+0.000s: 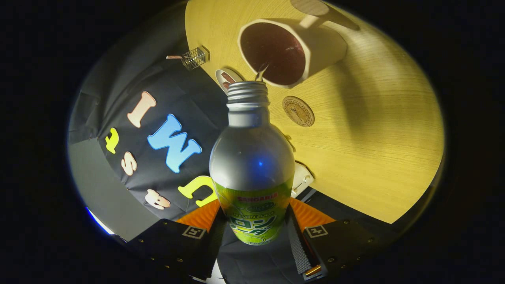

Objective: Take the bottle from table, then pour the juice into the cup, finally place the bottle on the coaster

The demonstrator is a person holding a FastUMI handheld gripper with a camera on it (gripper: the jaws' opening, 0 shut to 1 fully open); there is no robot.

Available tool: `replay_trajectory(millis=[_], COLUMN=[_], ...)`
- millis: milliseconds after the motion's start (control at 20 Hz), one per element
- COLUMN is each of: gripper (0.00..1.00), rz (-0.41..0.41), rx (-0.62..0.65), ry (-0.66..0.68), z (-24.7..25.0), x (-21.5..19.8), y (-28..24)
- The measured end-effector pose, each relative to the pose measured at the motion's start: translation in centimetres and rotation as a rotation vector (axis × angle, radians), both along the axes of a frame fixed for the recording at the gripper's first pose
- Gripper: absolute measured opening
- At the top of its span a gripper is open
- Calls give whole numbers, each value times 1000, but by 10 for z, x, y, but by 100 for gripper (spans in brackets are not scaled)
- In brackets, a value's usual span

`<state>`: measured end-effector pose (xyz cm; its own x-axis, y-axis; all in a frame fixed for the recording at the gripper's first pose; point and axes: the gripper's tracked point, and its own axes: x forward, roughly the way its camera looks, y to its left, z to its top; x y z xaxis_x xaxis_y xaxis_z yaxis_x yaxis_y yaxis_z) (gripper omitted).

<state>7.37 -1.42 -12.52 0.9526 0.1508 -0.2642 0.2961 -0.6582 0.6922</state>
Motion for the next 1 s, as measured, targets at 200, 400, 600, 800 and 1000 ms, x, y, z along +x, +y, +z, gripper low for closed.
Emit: replay_trajectory(millis=[200,400,600,800,1000], gripper=[76,77,76,77,76], rz=[15,67,135,190,269], rx=[-52,-182,-365,-533,-733], ry=[20,60,117,152,198], z=[-6,-25,-48,-69,-91], x=[-3,-12,-28,-40,-48], y=[3,9,13,15,16])
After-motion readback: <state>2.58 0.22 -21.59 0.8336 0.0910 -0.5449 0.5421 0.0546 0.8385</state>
